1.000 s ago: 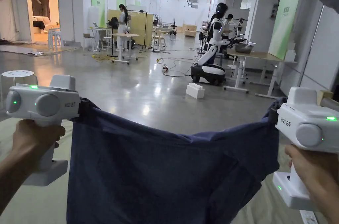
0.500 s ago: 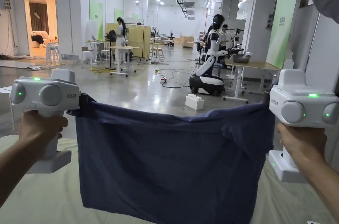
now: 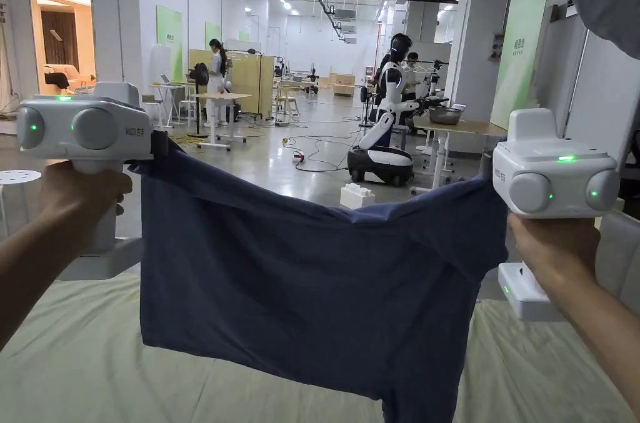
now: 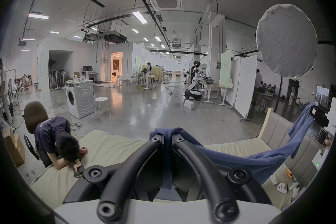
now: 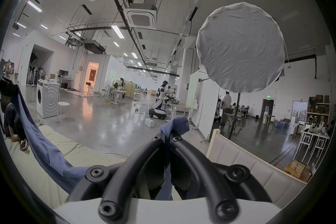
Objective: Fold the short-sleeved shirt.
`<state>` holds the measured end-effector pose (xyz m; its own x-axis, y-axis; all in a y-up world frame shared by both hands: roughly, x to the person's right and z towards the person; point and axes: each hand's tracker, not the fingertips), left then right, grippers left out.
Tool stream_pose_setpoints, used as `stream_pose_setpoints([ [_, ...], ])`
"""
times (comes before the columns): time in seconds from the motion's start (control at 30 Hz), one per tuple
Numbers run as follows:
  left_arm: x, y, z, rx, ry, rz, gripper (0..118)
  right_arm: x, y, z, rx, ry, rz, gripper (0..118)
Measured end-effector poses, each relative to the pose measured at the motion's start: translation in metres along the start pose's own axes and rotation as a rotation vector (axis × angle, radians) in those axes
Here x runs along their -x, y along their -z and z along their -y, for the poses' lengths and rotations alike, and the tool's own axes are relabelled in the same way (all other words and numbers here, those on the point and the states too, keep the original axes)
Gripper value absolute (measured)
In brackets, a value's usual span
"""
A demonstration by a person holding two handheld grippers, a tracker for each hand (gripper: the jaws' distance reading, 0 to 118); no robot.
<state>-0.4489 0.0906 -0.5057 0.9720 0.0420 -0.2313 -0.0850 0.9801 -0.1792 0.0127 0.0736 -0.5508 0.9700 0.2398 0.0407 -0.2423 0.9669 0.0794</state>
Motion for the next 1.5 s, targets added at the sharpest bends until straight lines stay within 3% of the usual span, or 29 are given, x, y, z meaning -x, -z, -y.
stream_pose_setpoints([
  [0.23, 0.006, -0.023, 0.038, 0.011, 0.018, 0.017, 7, -0.001, -0.036, 0.026, 0.011, -0.026, -0.025, 4],
  [0.7, 0.047, -0.142, 0.237, 0.173, -0.028, 0.076, 7, -0.008, -0.2, 0.149, 0.172, -0.08, -0.107, 4],
  [0.9, 0.053, -0.203, 0.307, 0.307, -0.012, 0.092, 7, -0.004, -0.274, 0.197, 0.315, -0.12, -0.163, 4],
  [1.0, 0.06, -0.221, 0.341, 0.404, -0.007, 0.089, 7, 0.0, -0.305, 0.224, 0.418, -0.087, -0.193, 4],
  [1.1, 0.062, -0.239, 0.38, 0.523, -0.003, 0.072, 7, 0.008, -0.332, 0.258, 0.517, -0.126, -0.219, 4],
  [1.13, 0.062, -0.242, 0.394, 0.548, 0.005, 0.062, 7, 0.01, -0.338, 0.269, 0.534, -0.139, -0.222, 4],
  [1.27, 0.06, -0.239, 0.448, 0.722, 0.018, 0.032, 8, 0.022, -0.354, 0.329, 0.727, -0.062, -0.26, 4],
  [1.43, 0.054, -0.221, 0.494, 0.852, 0.071, -0.012, 8, 0.03, -0.35, 0.382, 0.854, -0.107, -0.236, 4],
  [1.5, 0.054, -0.217, 0.505, 0.884, 0.055, -0.017, 8, 0.035, -0.353, 0.386, 0.884, -0.078, -0.231, 5],
])
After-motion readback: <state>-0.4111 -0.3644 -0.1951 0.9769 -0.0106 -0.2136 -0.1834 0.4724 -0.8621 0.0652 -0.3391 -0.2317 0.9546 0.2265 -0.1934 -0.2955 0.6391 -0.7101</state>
